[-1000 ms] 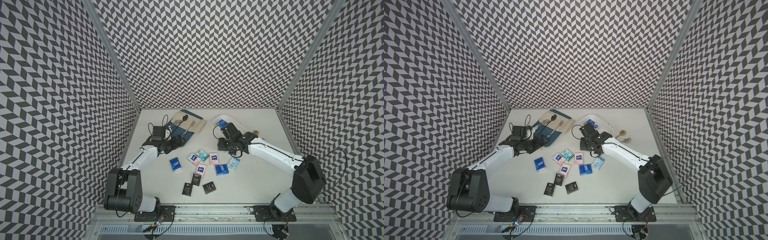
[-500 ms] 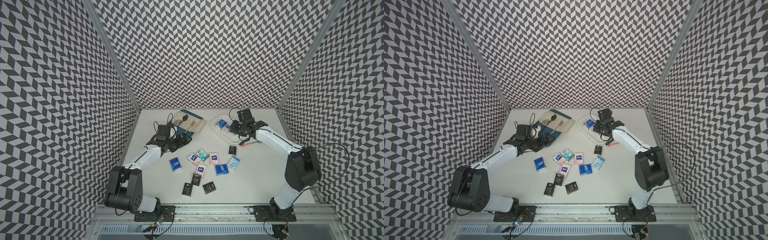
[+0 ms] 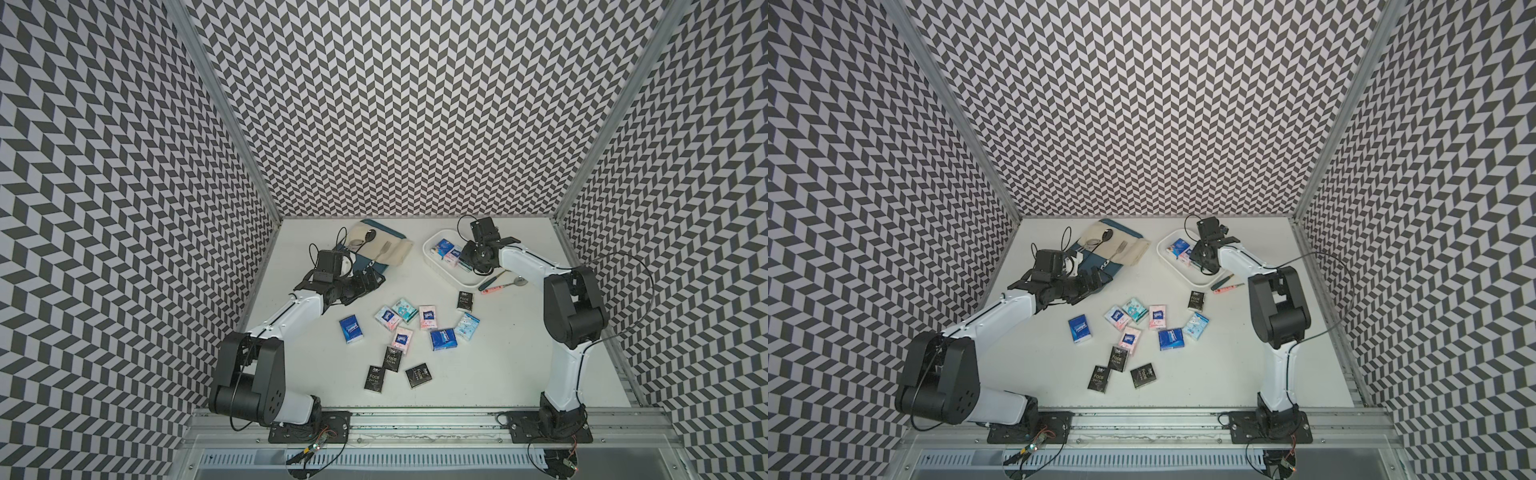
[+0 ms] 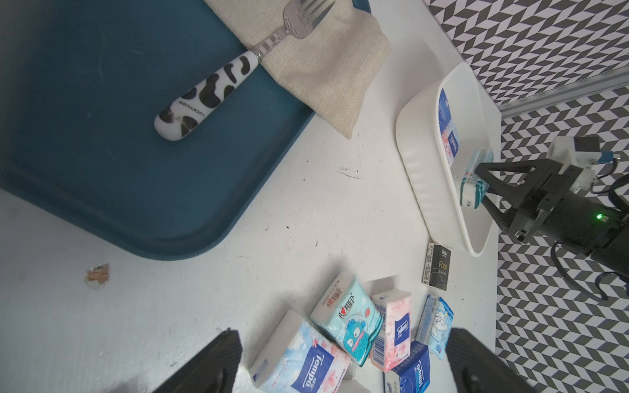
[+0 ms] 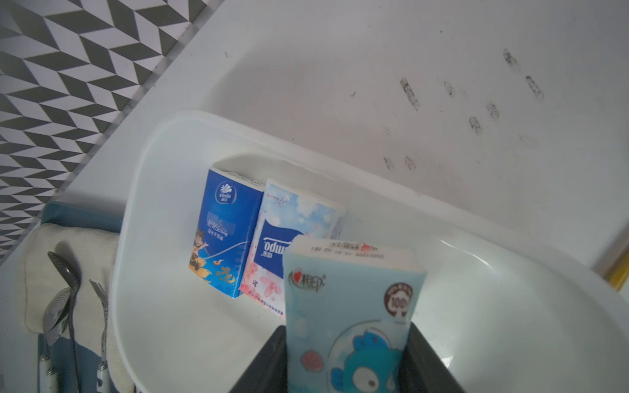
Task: Put the pocket tissues into the storage box
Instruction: Place the pocket tissues in the storage box.
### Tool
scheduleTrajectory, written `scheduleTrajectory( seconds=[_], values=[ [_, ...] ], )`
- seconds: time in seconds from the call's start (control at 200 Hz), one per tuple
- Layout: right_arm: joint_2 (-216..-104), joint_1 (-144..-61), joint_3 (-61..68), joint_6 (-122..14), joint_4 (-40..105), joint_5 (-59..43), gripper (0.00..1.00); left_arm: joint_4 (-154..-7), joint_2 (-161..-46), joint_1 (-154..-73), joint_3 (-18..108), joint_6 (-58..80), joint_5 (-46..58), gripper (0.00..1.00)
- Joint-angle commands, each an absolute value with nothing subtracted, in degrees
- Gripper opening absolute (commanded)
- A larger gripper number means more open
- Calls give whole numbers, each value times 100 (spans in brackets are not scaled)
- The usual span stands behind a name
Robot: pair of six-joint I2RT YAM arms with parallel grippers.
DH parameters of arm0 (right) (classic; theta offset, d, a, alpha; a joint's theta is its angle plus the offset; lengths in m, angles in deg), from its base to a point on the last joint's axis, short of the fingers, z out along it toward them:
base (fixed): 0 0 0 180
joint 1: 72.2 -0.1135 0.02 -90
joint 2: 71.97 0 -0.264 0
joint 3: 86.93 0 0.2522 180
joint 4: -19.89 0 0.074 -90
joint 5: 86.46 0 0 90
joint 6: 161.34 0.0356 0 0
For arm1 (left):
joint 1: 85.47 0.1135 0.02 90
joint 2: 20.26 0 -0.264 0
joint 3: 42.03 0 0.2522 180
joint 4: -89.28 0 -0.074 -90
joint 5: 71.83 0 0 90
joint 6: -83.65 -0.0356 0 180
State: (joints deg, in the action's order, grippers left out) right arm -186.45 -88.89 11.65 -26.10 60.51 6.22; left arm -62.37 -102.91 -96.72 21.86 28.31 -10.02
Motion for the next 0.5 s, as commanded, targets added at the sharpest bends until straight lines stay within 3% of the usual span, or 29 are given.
scheduleTrajectory(
  seconds=[0.0, 0.24, 0.496],
  values=[
    [-18606, -8885, 994, -2212, 5792, 719, 52, -6316, -10309, -9691, 2218, 2820, -1040, 100],
    [-19105, -8785, 1380, -2048, 5838, 540, 57, -6204, -10349, -9690, 2340, 2737, -1022, 100],
    [-19055, -8749, 1559, -2016, 5776, 424, 76, -6138, -10296, -9694, 2337, 2701, -961, 100]
  ],
)
